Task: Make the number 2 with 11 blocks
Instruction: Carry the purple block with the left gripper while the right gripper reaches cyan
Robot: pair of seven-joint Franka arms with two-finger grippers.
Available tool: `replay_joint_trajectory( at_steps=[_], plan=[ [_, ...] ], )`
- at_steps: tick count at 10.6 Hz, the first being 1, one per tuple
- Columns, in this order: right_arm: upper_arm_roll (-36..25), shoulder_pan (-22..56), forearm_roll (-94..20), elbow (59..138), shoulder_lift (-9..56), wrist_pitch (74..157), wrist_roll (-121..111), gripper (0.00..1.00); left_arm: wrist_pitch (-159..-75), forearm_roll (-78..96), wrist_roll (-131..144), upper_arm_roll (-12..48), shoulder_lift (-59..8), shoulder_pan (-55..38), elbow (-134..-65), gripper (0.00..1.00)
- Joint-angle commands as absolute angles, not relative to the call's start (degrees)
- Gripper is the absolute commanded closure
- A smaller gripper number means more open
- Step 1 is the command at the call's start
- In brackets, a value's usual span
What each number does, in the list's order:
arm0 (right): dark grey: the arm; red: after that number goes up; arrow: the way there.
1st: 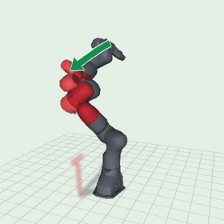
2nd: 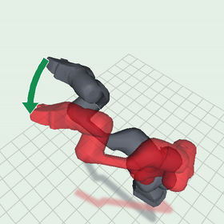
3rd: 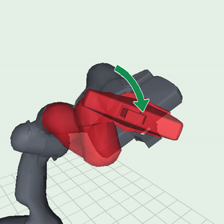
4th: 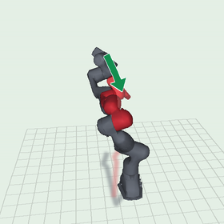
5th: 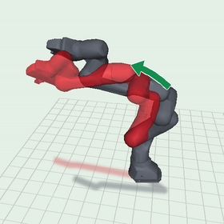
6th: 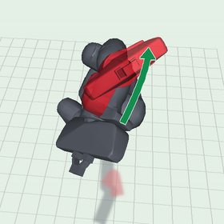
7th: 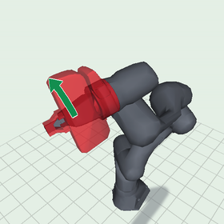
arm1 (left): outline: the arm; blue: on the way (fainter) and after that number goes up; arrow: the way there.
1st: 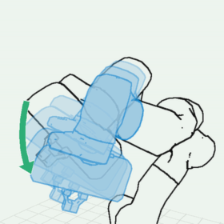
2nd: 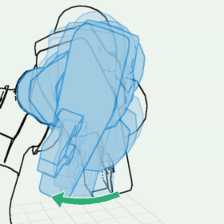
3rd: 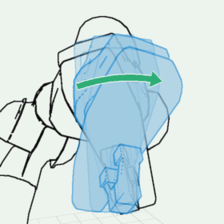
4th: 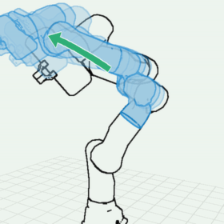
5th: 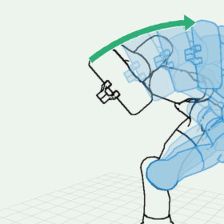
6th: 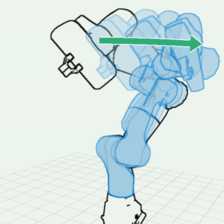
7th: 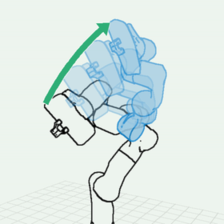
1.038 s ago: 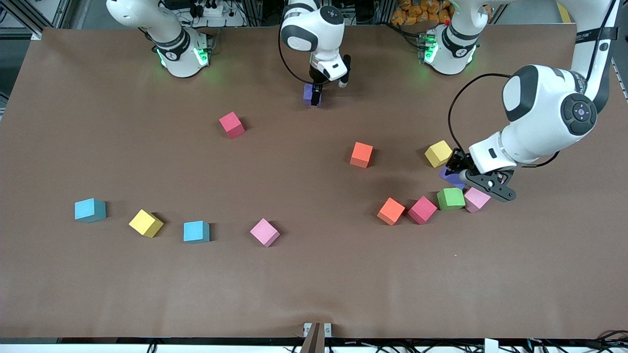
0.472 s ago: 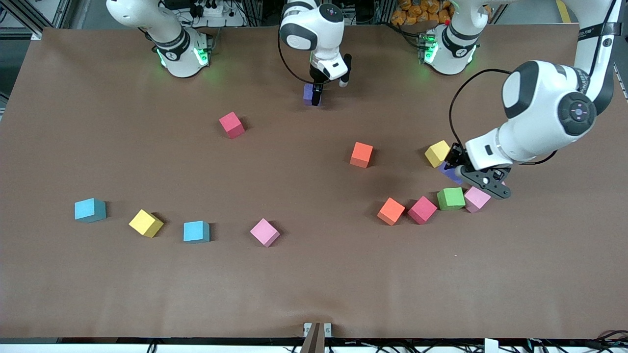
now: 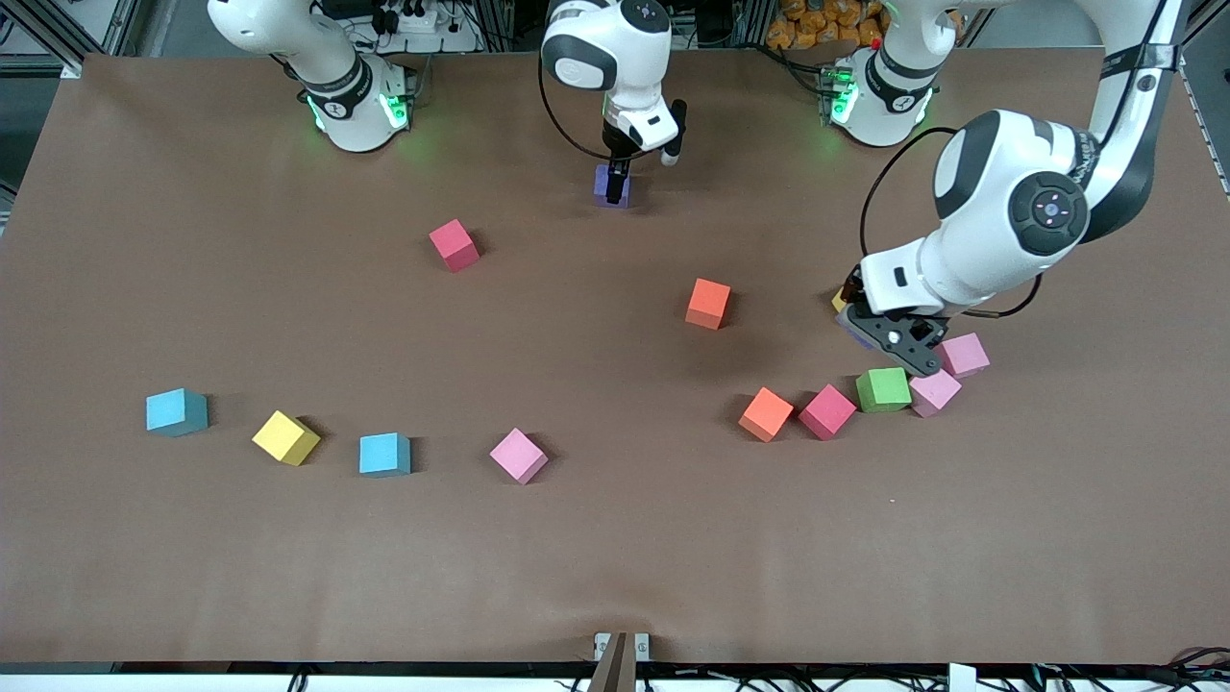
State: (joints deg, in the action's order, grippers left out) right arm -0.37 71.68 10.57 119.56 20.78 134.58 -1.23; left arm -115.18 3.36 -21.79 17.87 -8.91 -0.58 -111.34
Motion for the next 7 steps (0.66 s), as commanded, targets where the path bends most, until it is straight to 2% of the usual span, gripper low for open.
replay_joint_trajectory(
  at_steps=[1,4,7],
  plan=[
    [0.00,70.23,12.13,122.77,15.32,131.76,-0.70,0.00,-114.79,2.20,-23.55,20.12,-7.74,-0.09,-113.81,0.76],
    [0.18,62.52,12.13,125.34,4.07,121.68,-0.53,0.00,-115.22,2.28,-23.73,24.16,-7.47,0.00,-115.48,0.75],
    [0.26,49.10,11.60,124.90,-1.22,118.21,-0.35,0.00,-117.85,2.81,-23.64,27.85,-8.00,-0.17,-115.84,0.75]
  ],
)
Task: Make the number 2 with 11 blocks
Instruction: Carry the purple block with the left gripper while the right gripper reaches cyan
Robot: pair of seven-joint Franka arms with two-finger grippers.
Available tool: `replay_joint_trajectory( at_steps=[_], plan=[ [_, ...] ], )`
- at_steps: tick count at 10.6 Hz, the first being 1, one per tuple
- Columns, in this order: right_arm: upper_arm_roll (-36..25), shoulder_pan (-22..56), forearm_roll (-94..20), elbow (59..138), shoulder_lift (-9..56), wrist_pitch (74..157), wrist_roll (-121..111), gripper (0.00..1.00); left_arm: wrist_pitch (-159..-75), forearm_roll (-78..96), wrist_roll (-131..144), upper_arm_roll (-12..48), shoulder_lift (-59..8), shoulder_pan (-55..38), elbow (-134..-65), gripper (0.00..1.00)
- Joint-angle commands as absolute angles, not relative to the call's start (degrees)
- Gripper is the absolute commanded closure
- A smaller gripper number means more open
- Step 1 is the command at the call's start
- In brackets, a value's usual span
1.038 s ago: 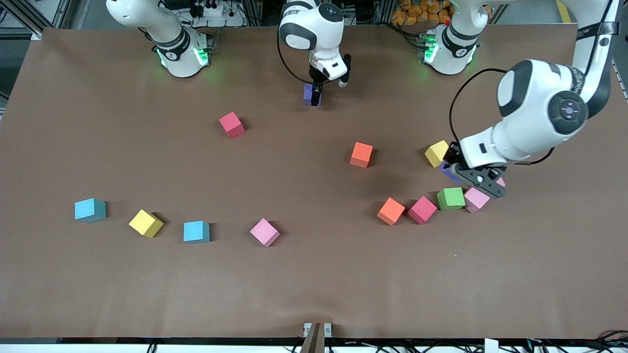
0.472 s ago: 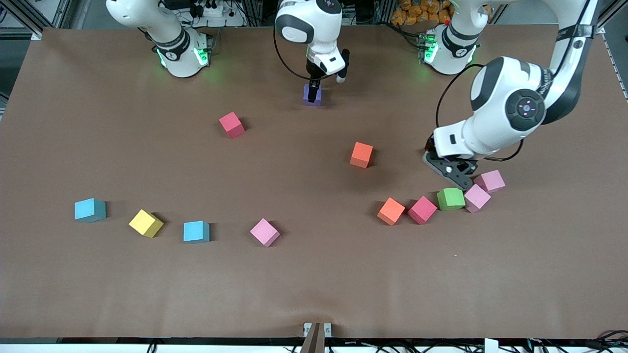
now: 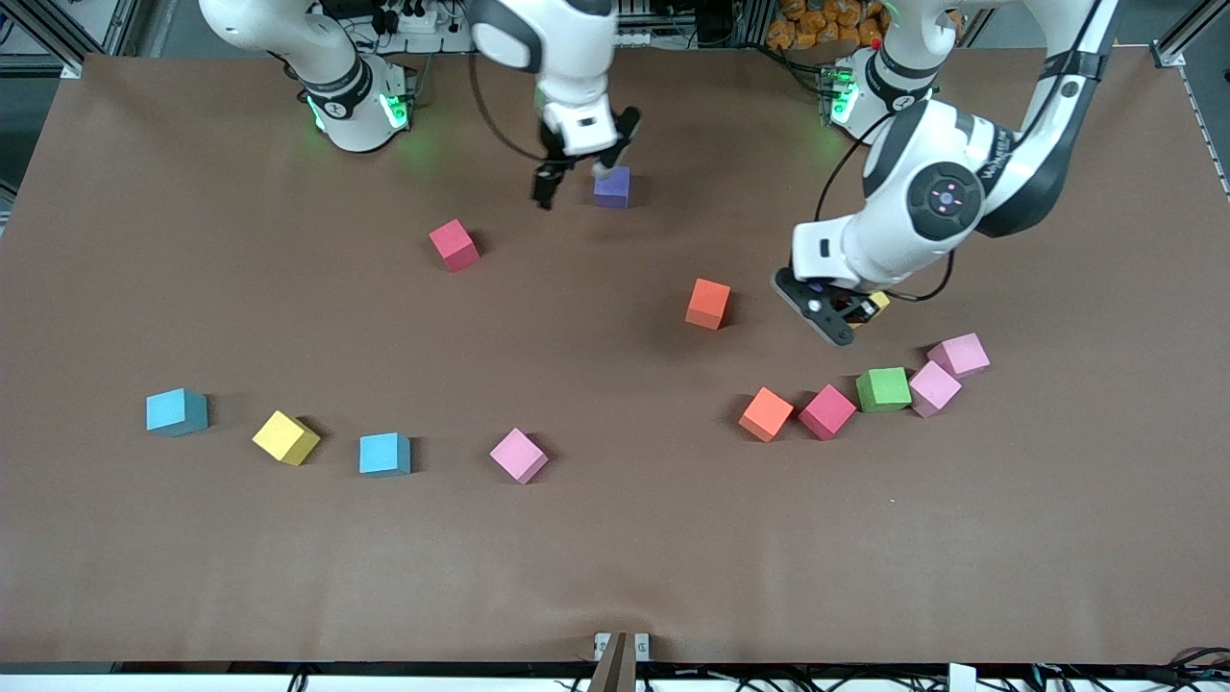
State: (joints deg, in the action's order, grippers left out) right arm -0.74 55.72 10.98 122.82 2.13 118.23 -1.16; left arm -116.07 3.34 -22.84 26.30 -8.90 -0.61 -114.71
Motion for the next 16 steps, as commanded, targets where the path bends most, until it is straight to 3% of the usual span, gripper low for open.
replay_joint_trajectory(
  at_steps=[1,4,7,10,14,16],
  plan=[
    [0.26,43.74,11.51,124.02,-1.67,118.21,0.00,0.00,-119.08,2.81,-23.64,28.91,-8.35,-0.35,-116.10,0.75],
    [0.18,27.56,5.66,120.16,1.21,120.57,2.80,0.00,-121.63,2.81,-23.64,34.25,-9.31,-0.53,-117.15,0.75],
    [0.00,19.01,3.52,108.94,12.00,121.12,10.17,0.00,-129.88,2.64,-23.73,40.50,-8.79,-0.61,-122.42,0.75],
    [0.09,14.69,3.43,98.91,22.82,121.64,13.27,0.00,-135.68,2.55,-23.82,46.91,-8.61,-0.70,-126.37,0.75],
    [-0.09,13.45,-0.88,86.60,35.83,121.82,15.30,0.00,-151.31,2.20,-29.67,51.85,-10.89,-1.14,-136.04,0.75],
    [-0.09,11.26,-0.88,87.09,36.83,125.23,13.89,0.00,-154.50,2.20,-30.76,52.38,-12.30,-2.10,-137.20,0.75]
  ],
)
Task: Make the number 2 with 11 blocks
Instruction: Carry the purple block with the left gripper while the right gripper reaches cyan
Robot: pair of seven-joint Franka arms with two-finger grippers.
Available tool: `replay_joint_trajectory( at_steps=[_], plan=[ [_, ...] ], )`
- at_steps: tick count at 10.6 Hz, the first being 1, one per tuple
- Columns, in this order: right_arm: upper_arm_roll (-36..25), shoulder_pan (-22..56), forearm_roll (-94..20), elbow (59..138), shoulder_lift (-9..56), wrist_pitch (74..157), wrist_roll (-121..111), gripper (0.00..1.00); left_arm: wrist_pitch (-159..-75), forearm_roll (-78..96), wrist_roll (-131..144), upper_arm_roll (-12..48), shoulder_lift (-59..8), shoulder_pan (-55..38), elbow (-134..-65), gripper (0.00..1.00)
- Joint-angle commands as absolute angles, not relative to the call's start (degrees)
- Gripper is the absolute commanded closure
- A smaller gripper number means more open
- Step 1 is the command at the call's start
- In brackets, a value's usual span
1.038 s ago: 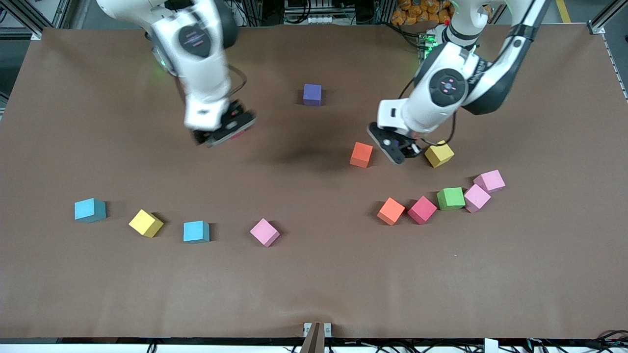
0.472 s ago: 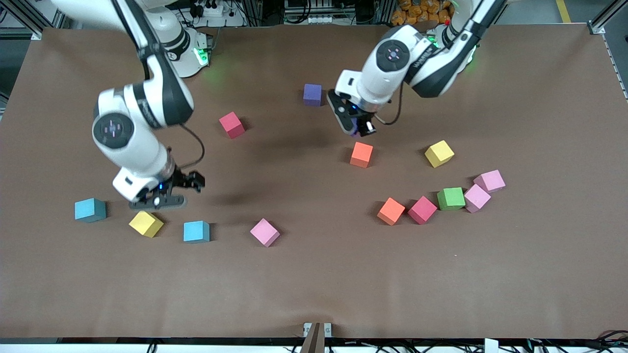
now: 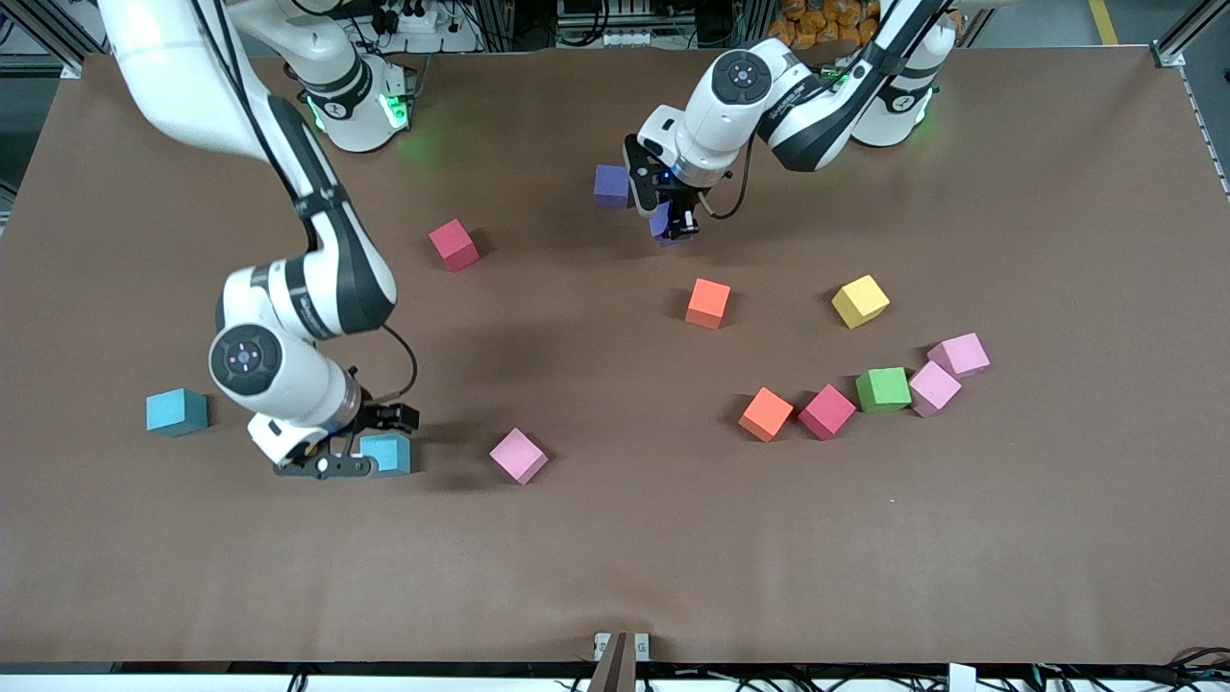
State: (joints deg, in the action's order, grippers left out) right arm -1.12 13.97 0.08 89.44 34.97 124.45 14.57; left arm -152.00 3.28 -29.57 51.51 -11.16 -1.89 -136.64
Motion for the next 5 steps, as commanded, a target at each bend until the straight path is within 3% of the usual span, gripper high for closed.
replay_joint_trajectory(
  at_steps=[1,5],
  plan=[
    [-0.09,10.64,-0.88,87.19,36.91,125.51,11.28,0.00,-156.51,2.20,-30.76,52.82,-13.17,-2.72,-137.37,0.75],
    [-0.09,9.76,-1.23,86.92,40.07,128.04,8.96,0.00,-162.84,2.20,-30.76,52.82,-16.96,-5.62,-140.17,0.75]
  ],
)
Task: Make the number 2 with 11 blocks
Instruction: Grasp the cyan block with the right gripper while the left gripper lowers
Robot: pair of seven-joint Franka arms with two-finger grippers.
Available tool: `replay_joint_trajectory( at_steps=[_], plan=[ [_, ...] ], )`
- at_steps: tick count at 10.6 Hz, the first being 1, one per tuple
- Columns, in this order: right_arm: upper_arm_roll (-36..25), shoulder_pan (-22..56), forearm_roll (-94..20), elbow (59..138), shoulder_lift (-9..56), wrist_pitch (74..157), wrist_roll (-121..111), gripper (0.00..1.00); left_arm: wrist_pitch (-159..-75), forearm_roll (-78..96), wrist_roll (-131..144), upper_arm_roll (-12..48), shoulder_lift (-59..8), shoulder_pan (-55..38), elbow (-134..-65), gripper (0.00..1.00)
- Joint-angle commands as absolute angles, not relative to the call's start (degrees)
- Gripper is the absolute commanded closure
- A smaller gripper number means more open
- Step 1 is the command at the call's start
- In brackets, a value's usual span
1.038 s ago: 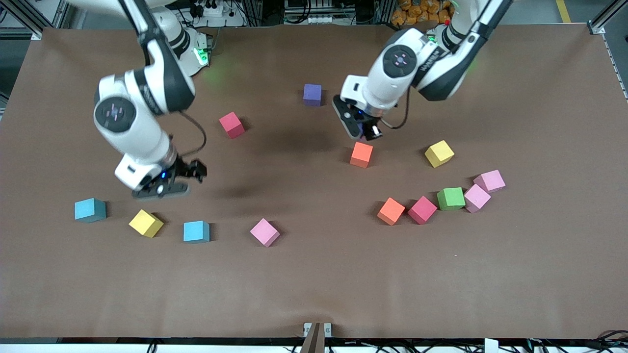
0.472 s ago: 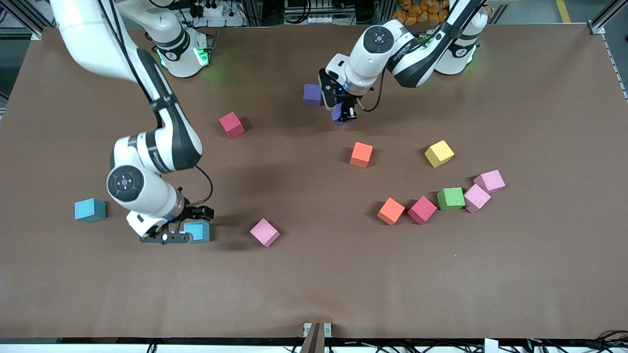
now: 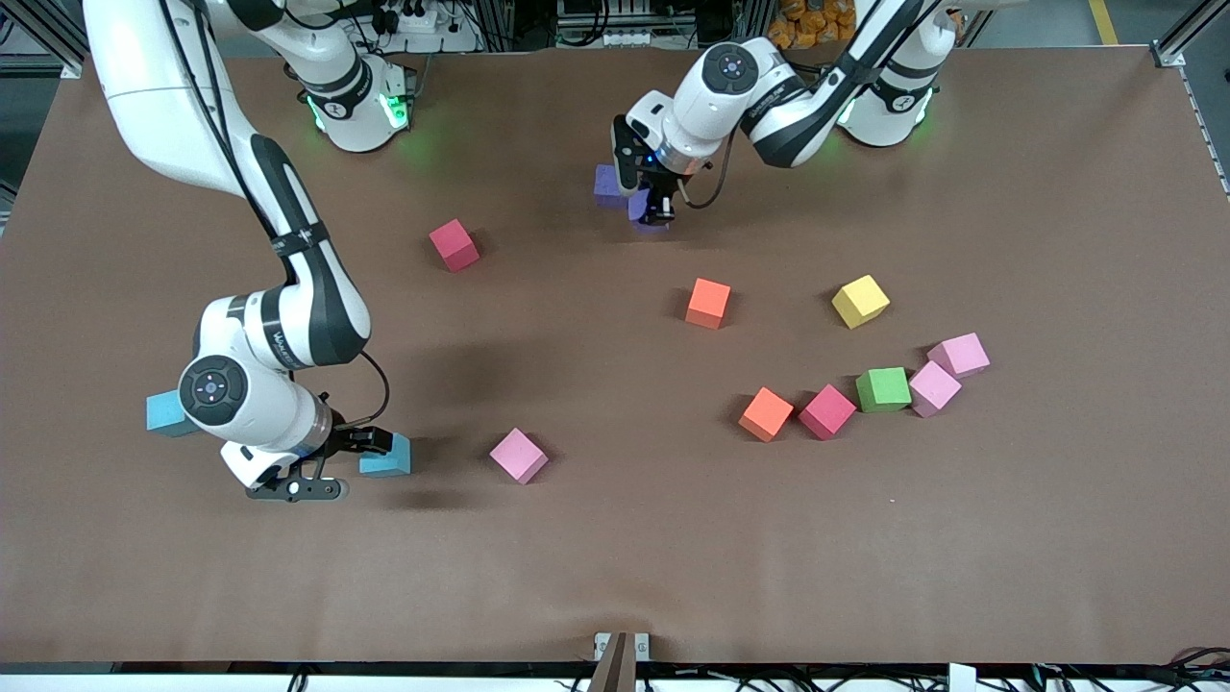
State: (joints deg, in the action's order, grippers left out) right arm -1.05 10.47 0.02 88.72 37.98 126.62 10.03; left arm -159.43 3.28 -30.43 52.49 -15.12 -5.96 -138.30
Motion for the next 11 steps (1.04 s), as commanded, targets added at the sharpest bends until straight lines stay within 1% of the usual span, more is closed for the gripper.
replay_joint_trajectory(
  at_steps=[1,4,6,8,9,11],
  plan=[
    [-0.09,9.84,-1.23,87.10,40.69,129.71,9.05,0.00,-165.82,2.20,-30.85,52.82,-16.96,-5.62,-142.36,0.75],
    [-0.09,10.28,-1.32,87.01,41.75,129.81,9.23,0.00,-170.40,2.11,-31.73,52.82,-17.84,-5.54,-144.66,0.75],
    [-0.09,10.63,-1.32,86.84,42.80,129.99,9.75,0.00,-177.95,2.11,-35.40,52.82,-20.38,-5.45,-147.12,0.75],
    [-0.09,10.81,-1.23,86.84,43.59,130.43,9.67,0.00,-178.50,2.11,-35.60,52.91,-20.48,-5.36,-147.74,0.75],
    [-0.09,10.81,-1.23,86.92,44.29,132.34,9.75,0.00,-178.51,2.11,-35.60,53.26,-20.48,-5.27,-147.74,0.76],
    [-0.09,11.16,-1.23,86.84,45.43,132.98,9.76,0.05,-180.08,2.11,-35.51,53.70,-20.57,-5.01,-148.70,0.76]
  ],
)
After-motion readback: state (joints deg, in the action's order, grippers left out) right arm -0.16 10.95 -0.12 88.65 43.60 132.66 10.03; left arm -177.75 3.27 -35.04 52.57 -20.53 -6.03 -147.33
